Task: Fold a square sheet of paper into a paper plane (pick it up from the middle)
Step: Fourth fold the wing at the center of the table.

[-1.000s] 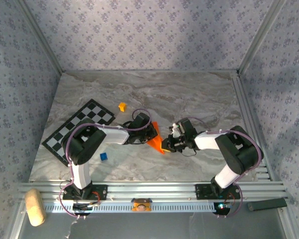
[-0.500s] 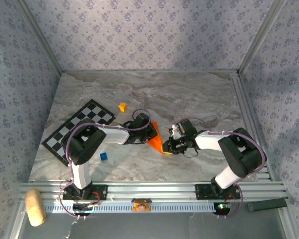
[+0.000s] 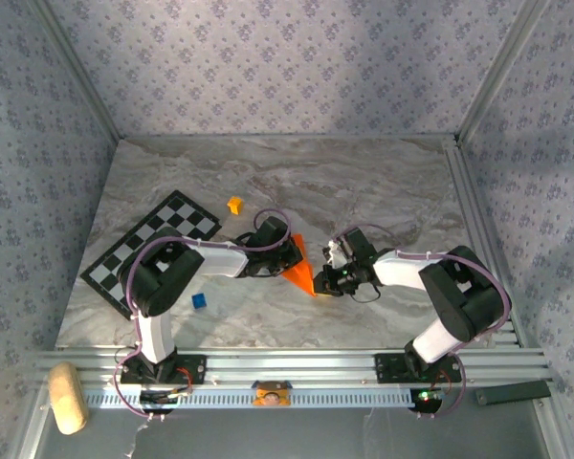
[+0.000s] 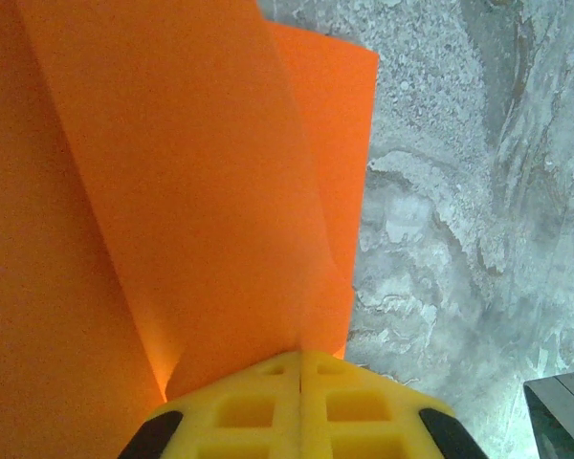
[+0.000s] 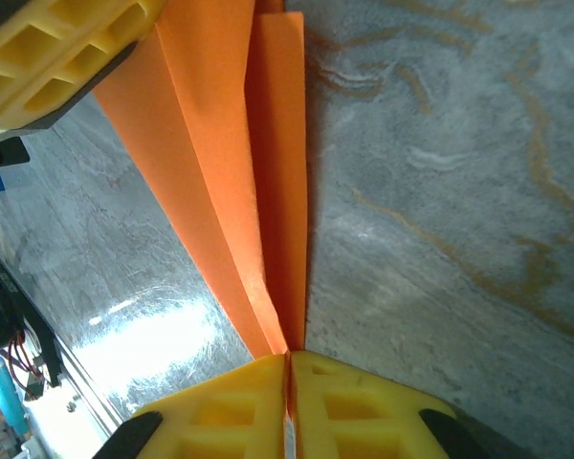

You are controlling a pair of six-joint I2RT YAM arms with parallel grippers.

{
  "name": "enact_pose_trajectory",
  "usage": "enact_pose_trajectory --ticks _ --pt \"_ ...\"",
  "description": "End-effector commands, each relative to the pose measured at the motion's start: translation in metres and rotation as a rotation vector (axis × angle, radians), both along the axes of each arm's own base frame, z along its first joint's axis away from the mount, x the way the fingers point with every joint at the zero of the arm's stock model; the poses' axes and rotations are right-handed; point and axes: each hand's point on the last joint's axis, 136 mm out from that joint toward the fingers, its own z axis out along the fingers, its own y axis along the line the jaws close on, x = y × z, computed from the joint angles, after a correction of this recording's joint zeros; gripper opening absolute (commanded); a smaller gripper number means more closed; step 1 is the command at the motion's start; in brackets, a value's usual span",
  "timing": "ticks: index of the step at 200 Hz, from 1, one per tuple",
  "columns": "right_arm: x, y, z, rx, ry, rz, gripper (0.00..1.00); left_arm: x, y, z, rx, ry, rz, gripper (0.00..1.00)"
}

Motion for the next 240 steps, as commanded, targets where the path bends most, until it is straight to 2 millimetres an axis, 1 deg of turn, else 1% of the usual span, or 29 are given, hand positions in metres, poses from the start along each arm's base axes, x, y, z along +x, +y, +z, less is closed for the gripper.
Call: enact_pose_trajectory --ticks 1,11,35,56,70,91,120,138,156,181,202,217,224,240 --pt "-0.03 -0.021 -0.02 -0.112 0.11 0.013 0.14 -0.008 0.019 -0.029 0.09 0.063 0.016 0.05" --pt "-0.031 -0.021 -0.019 -0.107 0.109 0.014 0.13 -0.008 0.019 -0.028 0.09 0.063 0.016 0.05" --pt "-0.03 -0.022 -0.022 -0.114 0.114 0.01 0.07 -0.008 0.019 -0.029 0.088 0.065 0.019 0.05" --pt "-0.031 -0.022 -0.023 -0.112 0.12 0.009 0.07 -0.009 0.019 -0.029 0.087 0.065 0.016 0.05" --pt "-0.029 -0.021 -0.019 -0.102 0.107 0.008 0.08 -0.008 0.02 -0.029 0.09 0.065 0.018 0.05" --pt "-0.02 -0.018 -0.004 -0.065 0.074 -0.014 0.13 -0.009 0.02 -0.029 0.09 0.064 0.017 0.05" --pt "-0.001 -0.011 0.026 0.02 0.003 -0.04 0.19 -0.009 0.021 -0.03 0.094 0.063 0.015 0.05" --pt "0.008 -0.005 0.042 0.056 -0.04 -0.042 0.2 -0.01 0.02 -0.03 0.093 0.062 0.012 0.05" --pt "0.015 0.005 0.052 0.105 -0.057 -0.02 0.16 -0.009 0.021 -0.03 0.093 0.063 0.015 0.05" --pt "0.023 0.023 0.055 0.15 -0.053 0.011 0.08 -0.009 0.021 -0.029 0.09 0.062 0.015 0.05" --pt "0.028 0.038 0.052 0.154 -0.047 0.034 0.06 -0.009 0.019 -0.029 0.088 0.064 0.012 0.05" --pt "0.03 0.043 0.043 0.133 -0.026 0.041 0.04 -0.009 0.019 -0.03 0.088 0.064 0.012 0.05" --pt "0.03 0.043 0.036 0.117 -0.009 0.039 0.04 -0.009 0.019 -0.03 0.087 0.064 0.013 0.05" --pt "0.03 0.039 0.019 0.074 0.013 0.023 0.03 -0.009 0.018 -0.03 0.085 0.065 0.01 0.05"
